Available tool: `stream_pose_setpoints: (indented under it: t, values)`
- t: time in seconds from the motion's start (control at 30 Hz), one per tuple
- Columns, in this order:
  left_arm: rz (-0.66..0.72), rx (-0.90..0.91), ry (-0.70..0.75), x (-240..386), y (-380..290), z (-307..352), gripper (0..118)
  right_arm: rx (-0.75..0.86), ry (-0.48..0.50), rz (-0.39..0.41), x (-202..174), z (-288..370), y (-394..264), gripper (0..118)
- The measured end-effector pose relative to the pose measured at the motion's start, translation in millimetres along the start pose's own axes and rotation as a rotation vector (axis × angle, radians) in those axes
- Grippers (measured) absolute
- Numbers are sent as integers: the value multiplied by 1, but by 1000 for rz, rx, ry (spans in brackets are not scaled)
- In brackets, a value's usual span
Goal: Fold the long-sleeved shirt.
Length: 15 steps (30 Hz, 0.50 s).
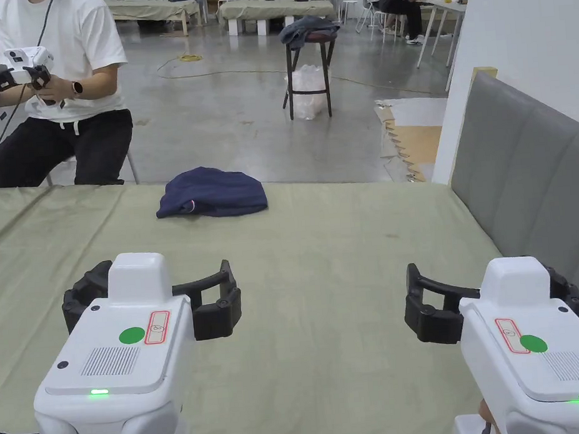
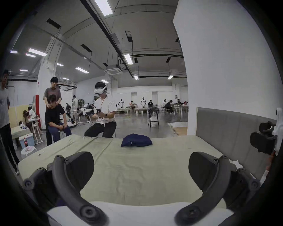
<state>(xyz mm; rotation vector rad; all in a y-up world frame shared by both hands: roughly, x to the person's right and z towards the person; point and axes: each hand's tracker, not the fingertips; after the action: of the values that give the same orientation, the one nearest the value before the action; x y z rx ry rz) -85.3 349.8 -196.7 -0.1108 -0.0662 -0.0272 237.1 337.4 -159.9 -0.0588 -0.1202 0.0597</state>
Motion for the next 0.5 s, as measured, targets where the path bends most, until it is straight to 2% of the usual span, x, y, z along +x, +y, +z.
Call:
stream_pose_setpoints:
  t: [0.1, 0.2, 0.5]
  values:
    - [6, 4, -5, 3, 0, 0, 111, 12, 10, -19, 0, 2, 3, 118]
    - [19, 19, -7, 2, 1, 1, 111, 22, -7, 2, -1, 2, 1, 118]
    - [15, 7, 9, 2, 2, -6, 111, 22, -2, 0, -4, 0, 1, 118]
